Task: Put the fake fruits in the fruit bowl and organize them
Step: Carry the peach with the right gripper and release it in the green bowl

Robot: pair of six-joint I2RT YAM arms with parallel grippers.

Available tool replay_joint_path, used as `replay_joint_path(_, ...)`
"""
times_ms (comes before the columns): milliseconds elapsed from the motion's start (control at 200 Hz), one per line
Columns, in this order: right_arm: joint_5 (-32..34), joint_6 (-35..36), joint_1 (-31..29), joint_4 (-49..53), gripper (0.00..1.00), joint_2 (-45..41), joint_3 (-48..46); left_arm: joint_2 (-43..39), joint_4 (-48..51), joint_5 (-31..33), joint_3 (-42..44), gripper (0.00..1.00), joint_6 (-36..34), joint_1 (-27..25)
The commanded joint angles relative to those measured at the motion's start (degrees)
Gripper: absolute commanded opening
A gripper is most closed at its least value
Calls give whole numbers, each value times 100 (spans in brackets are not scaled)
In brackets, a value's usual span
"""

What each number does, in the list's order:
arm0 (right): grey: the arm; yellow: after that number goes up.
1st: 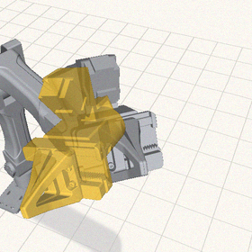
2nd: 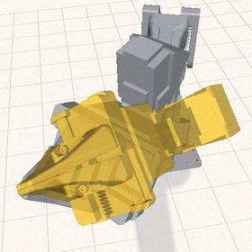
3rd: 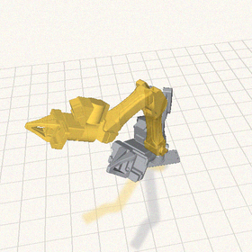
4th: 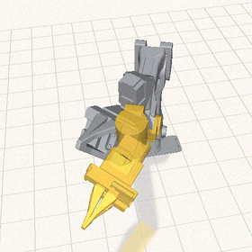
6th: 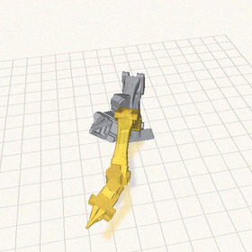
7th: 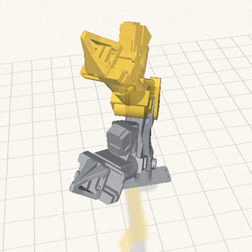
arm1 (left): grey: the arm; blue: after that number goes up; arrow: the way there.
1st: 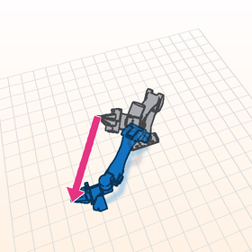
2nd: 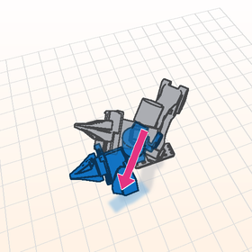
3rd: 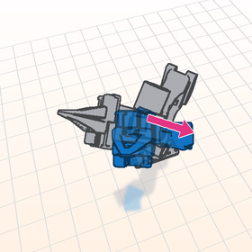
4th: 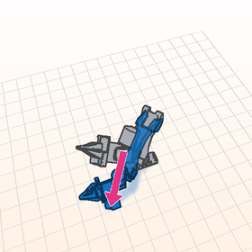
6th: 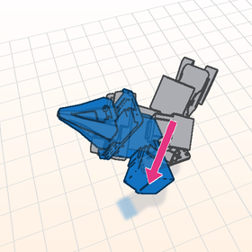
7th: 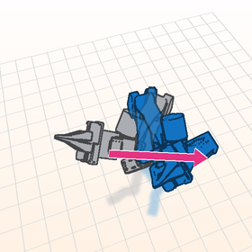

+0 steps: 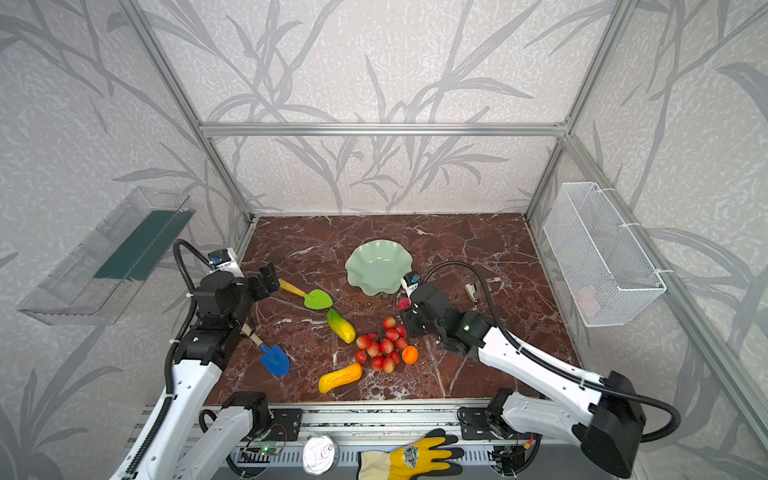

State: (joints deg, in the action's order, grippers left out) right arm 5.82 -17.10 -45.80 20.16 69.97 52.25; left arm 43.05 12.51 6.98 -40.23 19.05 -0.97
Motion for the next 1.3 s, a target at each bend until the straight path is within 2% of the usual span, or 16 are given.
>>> replay_joint_path(0, -523, 782, 266, -538, 31, 951, 800, -152, 104, 235, 8, 95, -57, 27)
replay_joint_path(285, -820, 1137, 594, -628, 31, 3486, 2598, -263, 182, 471, -3, 95, -129, 40)
replay_joint_path(650, -886, 1273, 748, -233, 32, 5279, 4129, -297, 170, 427, 11, 95, -118, 56)
replay_joint_path(910, -907, 1096, 757, -231, 42, 5687, 4349, -193, 303, 394, -72, 95, -125, 62)
replay_joint_path(1035, -915, 1074, 766, -161, 52, 5791, 4447, -146, 372, 362, -116, 95, -129, 62)
replay_joint_path(1170, -1061, 1061, 826, -172, 64, 5605, 4439, -110, 422, 283, -140, 94, -136, 54)
replay_joint_path(1295, -1072, 1061, 930, -273, 73, 5018, 4262, 20, 803, 31, -369, 93, -203, 11)
